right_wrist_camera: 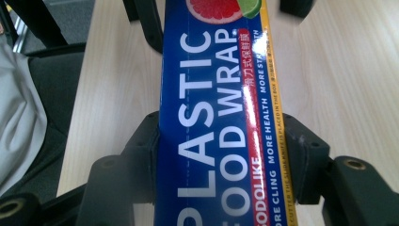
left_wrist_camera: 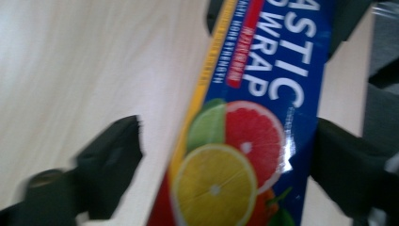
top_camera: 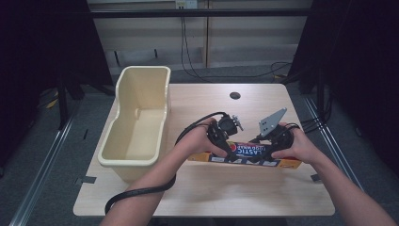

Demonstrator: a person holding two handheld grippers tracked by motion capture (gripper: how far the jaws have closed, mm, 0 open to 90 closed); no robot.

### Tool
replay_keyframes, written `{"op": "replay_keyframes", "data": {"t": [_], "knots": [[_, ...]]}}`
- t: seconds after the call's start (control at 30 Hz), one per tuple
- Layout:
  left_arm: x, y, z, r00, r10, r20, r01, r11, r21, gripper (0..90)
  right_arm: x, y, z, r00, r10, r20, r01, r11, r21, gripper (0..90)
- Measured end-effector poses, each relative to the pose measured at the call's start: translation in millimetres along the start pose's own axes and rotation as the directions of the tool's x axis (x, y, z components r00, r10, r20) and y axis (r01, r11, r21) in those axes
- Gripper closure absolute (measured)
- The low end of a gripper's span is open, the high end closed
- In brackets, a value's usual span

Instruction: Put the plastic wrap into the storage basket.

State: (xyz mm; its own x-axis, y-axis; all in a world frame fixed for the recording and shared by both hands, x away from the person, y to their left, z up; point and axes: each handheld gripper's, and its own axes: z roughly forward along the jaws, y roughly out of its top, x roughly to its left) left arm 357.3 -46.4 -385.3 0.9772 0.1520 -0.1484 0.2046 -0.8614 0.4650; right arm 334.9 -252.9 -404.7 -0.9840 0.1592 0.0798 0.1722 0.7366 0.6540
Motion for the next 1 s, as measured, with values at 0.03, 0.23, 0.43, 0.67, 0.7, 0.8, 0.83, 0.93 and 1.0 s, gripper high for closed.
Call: {"op": "replay_keyframes", "data": {"t": [0.03, 0.23, 0.43, 0.67, 0.7, 0.8, 0.83, 0.93, 1.0], "knots": [[-1.4, 1.1, -1.5, 1.0000, 0.001, 0.007, -0.001, 1.0000, 0.006, 25.5, -0.1, 0.8, -1.1, 0.9999, 0.007, -0.008, -0.007, 1.000, -0.014, 41.2], [-7.2, 7.0, -15.4, 0.9989, -0.045, 0.013, 0.043, 0.9959, 0.079, 34.7, -3.0, 2.0, 0.0, 0.9996, -0.008, -0.028, 0.006, 0.997, -0.075, 38.5], [-1.8, 5.8, -32.1, 0.9899, -0.132, -0.050, 0.138, 0.9802, 0.142, 39.5, -3.5, 7.2, -10.3, 0.9953, 0.075, 0.061, -0.066, 0.988, -0.137, 11.8], [12.1, -8.5, -61.0, 0.9624, -0.240, -0.127, 0.258, 0.9534, 0.156, 40.2, -4.2, -8.7, -24.3, 0.9685, 0.164, 0.187, -0.132, 0.976, -0.174, 2.3], [12.1, -8.5, -61.0, 0.9624, -0.240, -0.127, 0.258, 0.9534, 0.156, 40.2, -4.1, -10.5, -24.8, 0.9661, 0.176, 0.189, -0.142, 0.973, -0.182, 1.9], [14.9, -11.0, -67.3, 0.9528, -0.269, -0.141, 0.289, 0.9454, 0.150, 40.2, -2.5, -17.7, -25.0, 0.9577, 0.199, 0.207, -0.161, 0.969, -0.188, 1.9], [16.7, -11.5, -72.5, 0.9473, -0.283, -0.150, 0.305, 0.9400, 0.153, 40.2, -1.1, -20.5, -24.1, 0.9566, 0.206, 0.206, -0.169, 0.968, -0.184, 2.1], [19.2, -12.0, -79.3, 0.9457, -0.287, -0.153, 0.309, 0.9383, 0.155, 40.3, 2.8, -26.9, -20.9, 0.9563, 0.204, 0.209, -0.167, 0.969, -0.181, 2.2], [20.4, -12.2, -84.8, 0.9404, -0.304, -0.153, 0.325, 0.9350, 0.142, 40.3, 6.1, -31.2, -18.4, 0.9516, 0.217, 0.217, -0.179, 0.966, -0.184, 1.8]]}}
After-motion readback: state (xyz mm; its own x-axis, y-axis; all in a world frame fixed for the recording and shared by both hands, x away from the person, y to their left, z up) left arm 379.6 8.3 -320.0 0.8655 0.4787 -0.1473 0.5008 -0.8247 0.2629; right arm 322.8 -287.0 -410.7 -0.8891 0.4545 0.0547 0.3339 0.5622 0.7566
